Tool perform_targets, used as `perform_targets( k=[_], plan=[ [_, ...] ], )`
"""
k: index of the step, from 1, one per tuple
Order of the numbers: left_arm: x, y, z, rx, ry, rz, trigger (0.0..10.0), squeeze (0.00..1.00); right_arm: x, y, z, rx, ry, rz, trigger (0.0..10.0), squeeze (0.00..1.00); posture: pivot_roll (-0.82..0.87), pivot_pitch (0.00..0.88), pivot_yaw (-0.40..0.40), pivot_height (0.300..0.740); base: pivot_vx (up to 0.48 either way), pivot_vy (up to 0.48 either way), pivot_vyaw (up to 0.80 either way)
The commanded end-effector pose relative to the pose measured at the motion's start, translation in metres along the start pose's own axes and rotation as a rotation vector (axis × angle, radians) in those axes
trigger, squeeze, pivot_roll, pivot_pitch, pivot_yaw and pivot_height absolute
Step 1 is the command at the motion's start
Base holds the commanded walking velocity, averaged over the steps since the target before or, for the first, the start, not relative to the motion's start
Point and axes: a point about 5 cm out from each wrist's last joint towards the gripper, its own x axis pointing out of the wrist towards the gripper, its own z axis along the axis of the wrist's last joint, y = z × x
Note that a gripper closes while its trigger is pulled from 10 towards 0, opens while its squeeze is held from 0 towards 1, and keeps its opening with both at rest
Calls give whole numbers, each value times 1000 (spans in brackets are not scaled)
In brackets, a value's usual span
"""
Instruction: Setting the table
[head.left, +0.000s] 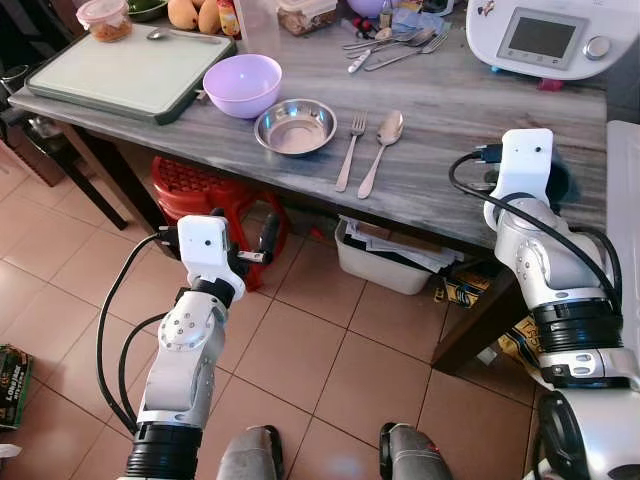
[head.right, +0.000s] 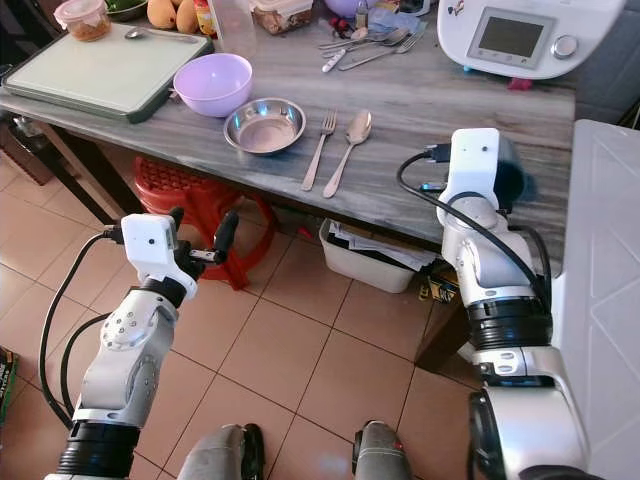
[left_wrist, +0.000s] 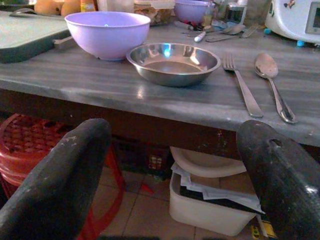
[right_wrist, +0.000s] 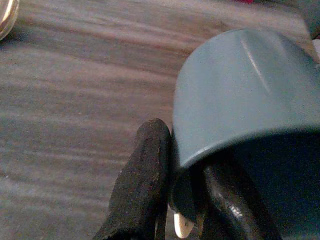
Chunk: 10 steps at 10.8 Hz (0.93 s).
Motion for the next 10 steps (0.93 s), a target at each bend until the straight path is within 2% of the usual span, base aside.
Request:
perform_targets(
  k=[1,3,5,7,9,10],
  plan=[
    [-3,2,1,6,4,11,10000,0,-1,5,-4,9,19,37,10000,1000,-75,159,61,740,0,0,0],
    [-2,2,1,5,4,13,10000,0,-2,9,1,39,-6,70,10000,1000,-74,160,59,740,0,0,0],
    [-3,2,0,5,5,15,10000,0,-2,11,-3,70,26,93,10000,1000,-72,160,58,740,0,0,0],
    [-2,2,0,4,5,15,10000,0,-4,12,0,26,12,109,10000,1000,-71,160,59,740,0,0,0],
    [-2,2,1,5,5,16,10000,0,-8,20,2,6,13,188,10000,1000,-71,161,58,740,0,0,0],
    [-3,2,1,5,5,17,10000,0,-10,21,1,21,20,210,10000,1000,-71,161,58,740,0,0,0]
  ],
)
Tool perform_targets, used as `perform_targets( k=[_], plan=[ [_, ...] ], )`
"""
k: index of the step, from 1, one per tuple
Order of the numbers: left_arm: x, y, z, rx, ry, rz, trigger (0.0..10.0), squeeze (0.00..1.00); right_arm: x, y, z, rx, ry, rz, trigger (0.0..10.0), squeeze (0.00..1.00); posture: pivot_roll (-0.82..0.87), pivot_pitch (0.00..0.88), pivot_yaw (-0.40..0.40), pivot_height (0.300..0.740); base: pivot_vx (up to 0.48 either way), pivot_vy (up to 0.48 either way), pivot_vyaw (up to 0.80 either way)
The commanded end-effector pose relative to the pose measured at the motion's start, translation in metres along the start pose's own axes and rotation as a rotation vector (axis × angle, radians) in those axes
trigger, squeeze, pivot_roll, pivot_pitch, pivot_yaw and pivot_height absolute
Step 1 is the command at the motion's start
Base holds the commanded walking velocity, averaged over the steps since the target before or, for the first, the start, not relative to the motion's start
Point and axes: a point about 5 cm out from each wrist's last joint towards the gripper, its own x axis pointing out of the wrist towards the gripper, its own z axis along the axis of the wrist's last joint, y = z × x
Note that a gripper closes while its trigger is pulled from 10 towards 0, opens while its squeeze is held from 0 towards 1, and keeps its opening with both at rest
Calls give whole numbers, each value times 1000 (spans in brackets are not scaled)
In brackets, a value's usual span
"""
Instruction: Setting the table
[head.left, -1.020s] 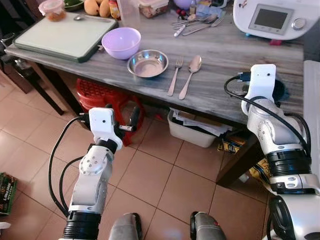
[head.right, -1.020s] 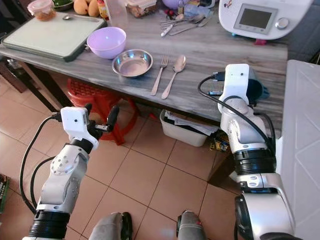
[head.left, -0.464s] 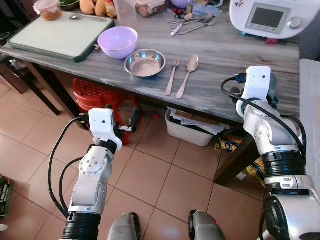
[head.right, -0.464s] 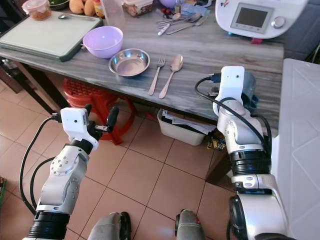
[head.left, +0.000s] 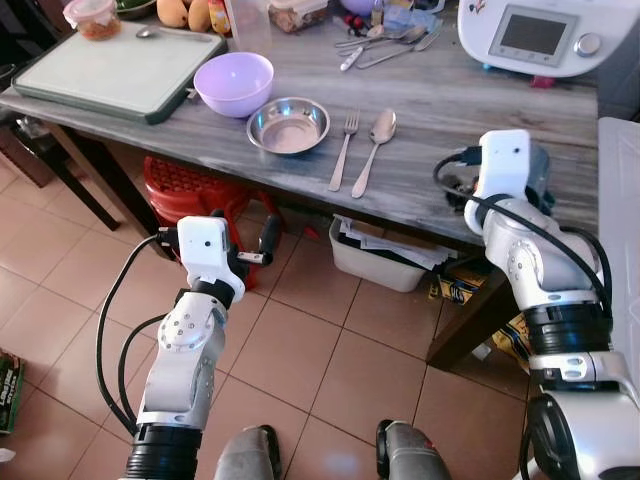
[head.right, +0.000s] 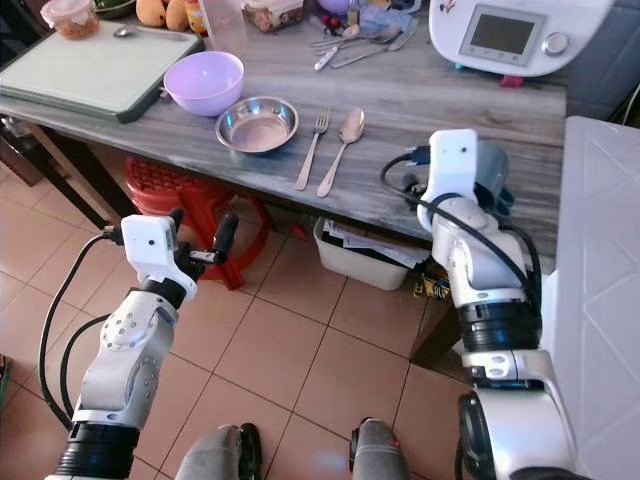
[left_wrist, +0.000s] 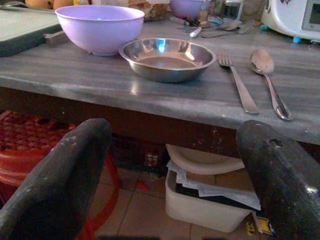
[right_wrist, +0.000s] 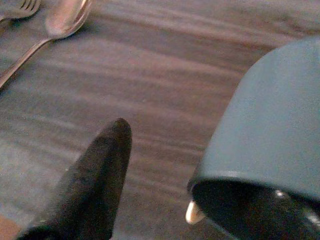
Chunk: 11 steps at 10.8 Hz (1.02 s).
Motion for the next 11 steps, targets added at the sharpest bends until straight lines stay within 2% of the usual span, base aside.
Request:
perform_targets(
  k=[1,2,5,8,11],
  plan=[
    [-3,2,1,6,1,16,10000,0,-3,3,1,-3,1,16,10000,565,-70,163,55,740,0,0,0],
    [-3,2,1,6,1,17,10000,0,-6,4,2,-1,-5,20,10000,0,-69,163,53,740,0,0,0],
    [-4,3,1,8,2,21,10000,0,-19,3,-6,-5,5,-23,10000,0,-68,163,53,740,0,0,0],
    [-5,4,1,12,5,17,10000,0,-36,8,-8,-24,-46,-15,10000,0,-73,165,56,740,0,0,0],
    [-6,4,0,11,9,17,10000,0,-30,4,-8,-6,-42,-25,10000,0,-66,170,56,740,0,0,0]
  ],
)
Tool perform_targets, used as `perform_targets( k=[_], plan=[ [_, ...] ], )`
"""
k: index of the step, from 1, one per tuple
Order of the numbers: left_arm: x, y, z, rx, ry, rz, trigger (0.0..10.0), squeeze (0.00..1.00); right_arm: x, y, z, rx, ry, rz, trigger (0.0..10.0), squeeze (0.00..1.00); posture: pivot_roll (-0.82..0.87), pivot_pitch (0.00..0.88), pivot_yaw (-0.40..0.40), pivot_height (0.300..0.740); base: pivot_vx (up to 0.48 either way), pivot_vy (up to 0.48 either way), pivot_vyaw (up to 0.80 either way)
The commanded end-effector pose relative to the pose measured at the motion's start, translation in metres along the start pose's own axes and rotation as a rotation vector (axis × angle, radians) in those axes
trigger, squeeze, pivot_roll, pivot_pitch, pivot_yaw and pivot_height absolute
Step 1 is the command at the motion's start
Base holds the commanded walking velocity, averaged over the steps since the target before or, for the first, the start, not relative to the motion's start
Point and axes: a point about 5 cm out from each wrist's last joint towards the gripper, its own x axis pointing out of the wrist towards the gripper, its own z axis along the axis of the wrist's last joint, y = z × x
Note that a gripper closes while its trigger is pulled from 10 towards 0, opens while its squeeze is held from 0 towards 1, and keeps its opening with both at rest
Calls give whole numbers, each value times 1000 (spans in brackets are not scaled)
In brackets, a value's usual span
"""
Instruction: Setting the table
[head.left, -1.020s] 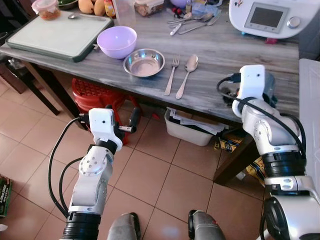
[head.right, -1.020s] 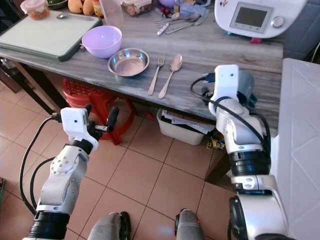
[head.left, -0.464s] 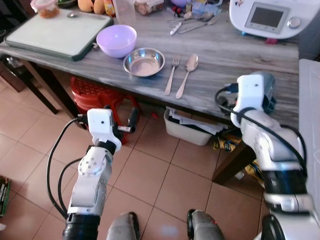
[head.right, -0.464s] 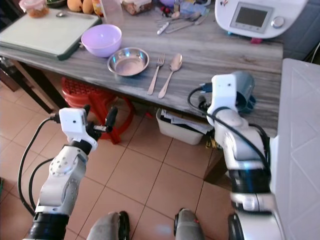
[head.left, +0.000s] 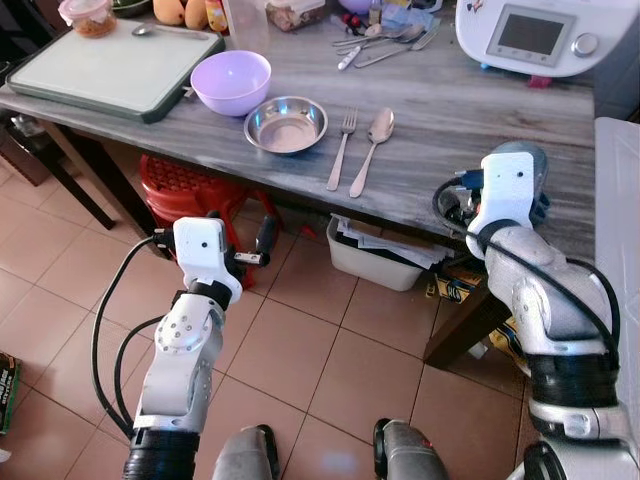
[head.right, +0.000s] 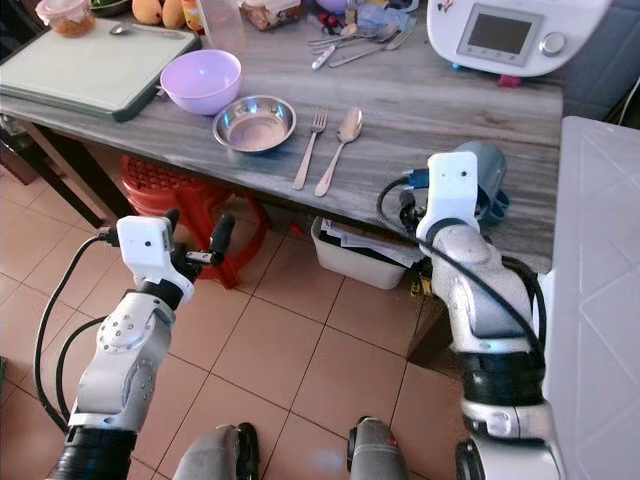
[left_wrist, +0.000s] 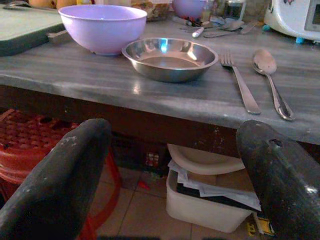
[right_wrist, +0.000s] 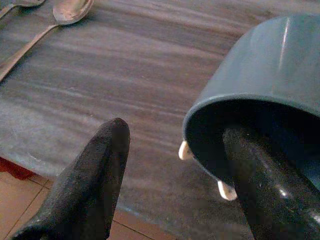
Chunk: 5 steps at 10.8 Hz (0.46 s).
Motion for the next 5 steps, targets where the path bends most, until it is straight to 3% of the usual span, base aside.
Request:
perform_targets(
  k=[1,5],
  plan=[
    [-4,3,-1,9,12,6,10000,0,5,-3,5,4,-19,-14,10000,0,-60,175,56,740,0,0,0],
    [-8,5,-1,17,21,9,10000,0,25,0,16,17,-56,-15,10000,0,-42,191,61,740,0,0,0]
  ],
)
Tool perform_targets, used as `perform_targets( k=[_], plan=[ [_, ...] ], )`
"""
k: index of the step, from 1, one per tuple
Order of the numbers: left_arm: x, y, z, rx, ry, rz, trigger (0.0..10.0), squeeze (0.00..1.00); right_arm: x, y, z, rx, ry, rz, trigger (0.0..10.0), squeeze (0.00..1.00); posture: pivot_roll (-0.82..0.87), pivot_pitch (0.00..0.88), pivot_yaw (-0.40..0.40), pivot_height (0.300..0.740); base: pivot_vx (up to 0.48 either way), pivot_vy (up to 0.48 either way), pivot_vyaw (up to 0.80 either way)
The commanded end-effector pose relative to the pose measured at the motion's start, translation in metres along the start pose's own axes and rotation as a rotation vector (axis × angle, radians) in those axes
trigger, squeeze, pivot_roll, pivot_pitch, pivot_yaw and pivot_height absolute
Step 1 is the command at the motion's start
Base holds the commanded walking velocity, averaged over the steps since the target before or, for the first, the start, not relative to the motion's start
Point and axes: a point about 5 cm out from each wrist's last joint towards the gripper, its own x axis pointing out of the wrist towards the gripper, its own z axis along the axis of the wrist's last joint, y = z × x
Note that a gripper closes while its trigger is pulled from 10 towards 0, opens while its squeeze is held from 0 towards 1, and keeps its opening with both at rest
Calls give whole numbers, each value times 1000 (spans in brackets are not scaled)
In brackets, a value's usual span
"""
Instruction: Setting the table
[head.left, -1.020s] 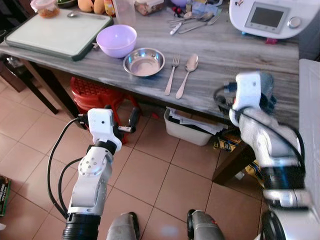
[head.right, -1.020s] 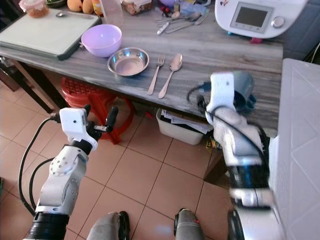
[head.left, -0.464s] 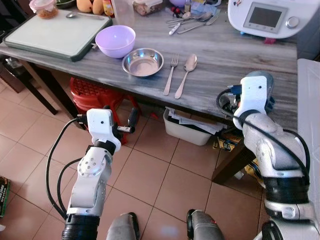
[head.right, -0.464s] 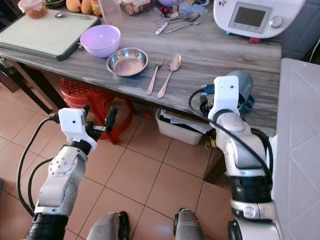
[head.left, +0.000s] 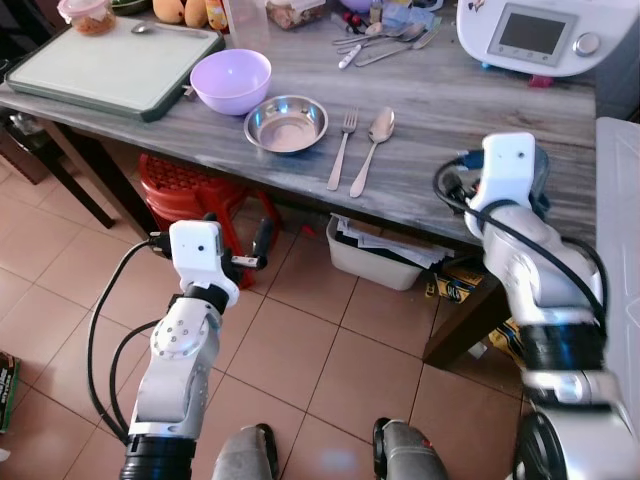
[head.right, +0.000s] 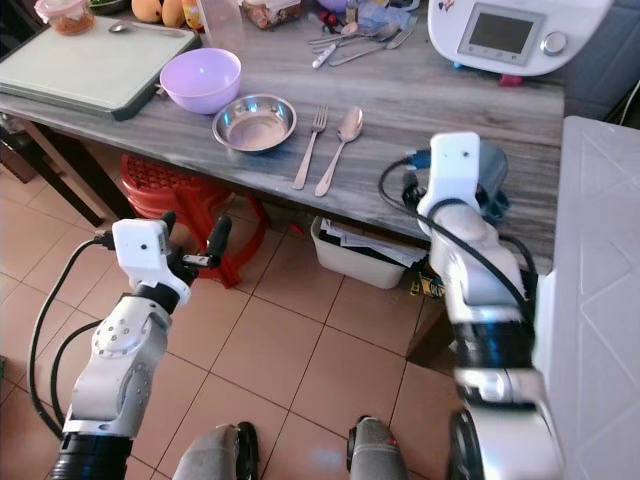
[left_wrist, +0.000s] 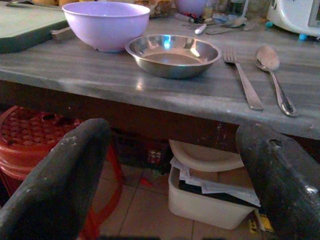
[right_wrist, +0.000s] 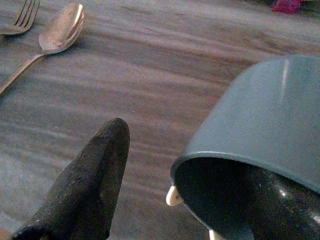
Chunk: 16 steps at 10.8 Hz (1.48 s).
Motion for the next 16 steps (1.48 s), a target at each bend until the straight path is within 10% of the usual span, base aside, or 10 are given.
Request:
perform_targets(
  k=[1,11,16],
  plan=[
    [-4,4,-1,13,12,6,10000,0,3,4,5,6,-22,14,10000,0,-32,196,63,740,0,0,0],
    [-4,1,2,10,15,4,10000,0,30,-9,25,46,-124,-97,10000,0,-17,209,63,740,0,0,0],
    [-2,0,3,9,9,6,10000,0,34,-14,51,355,-197,-68,10000,0,-20,198,61,740,0,0,0]
  ],
)
